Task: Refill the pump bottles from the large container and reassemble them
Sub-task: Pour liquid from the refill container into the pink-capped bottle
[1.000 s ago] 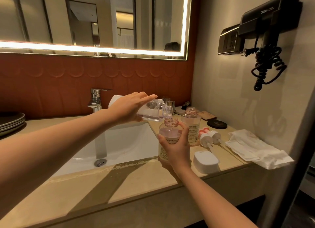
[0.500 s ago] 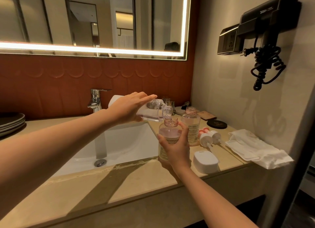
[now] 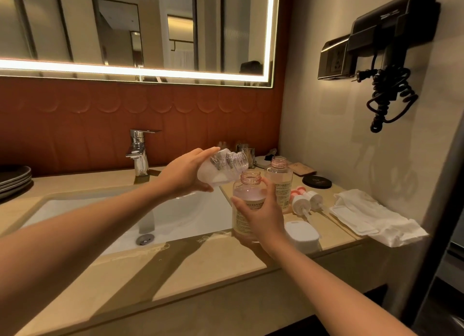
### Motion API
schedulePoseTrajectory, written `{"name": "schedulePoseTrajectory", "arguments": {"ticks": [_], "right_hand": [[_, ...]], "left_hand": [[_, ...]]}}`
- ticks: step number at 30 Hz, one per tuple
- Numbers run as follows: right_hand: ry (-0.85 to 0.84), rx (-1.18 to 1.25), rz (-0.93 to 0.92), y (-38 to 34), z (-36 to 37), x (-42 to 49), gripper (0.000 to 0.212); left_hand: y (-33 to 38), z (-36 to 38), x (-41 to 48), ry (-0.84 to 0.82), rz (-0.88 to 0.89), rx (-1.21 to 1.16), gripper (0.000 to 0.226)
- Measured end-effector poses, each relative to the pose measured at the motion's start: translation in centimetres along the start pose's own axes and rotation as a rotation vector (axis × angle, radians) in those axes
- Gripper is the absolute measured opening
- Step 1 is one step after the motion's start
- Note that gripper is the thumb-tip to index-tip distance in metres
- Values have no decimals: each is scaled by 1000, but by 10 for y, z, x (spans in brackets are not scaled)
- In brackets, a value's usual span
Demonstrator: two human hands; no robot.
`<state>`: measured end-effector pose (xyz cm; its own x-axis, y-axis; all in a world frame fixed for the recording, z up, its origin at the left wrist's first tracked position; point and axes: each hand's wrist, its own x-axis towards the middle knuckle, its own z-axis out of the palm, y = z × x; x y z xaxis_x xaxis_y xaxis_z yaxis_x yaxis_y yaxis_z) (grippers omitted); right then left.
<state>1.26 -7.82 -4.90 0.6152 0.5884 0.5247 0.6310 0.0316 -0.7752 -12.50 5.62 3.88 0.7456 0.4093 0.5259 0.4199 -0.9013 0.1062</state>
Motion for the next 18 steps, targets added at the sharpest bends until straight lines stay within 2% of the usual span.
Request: {"name": "schedulePoseTrajectory", "arguments": {"ticks": [2, 4, 9, 18], "right_hand": [[48, -220, -27, 0, -6, 7, 78], [45, -307, -16, -1, -13, 15, 80], [-4, -310, 89, 4, -22, 32, 84], [142, -170, 149, 3, -5, 49, 68]], "left_hand": [[1, 7, -4, 33, -61, -136, 97], [1, 14, -9, 69, -120, -243, 96], [5, 33, -17, 101, -209, -399, 96], [20, 58, -13, 85, -278, -528, 99]]}}
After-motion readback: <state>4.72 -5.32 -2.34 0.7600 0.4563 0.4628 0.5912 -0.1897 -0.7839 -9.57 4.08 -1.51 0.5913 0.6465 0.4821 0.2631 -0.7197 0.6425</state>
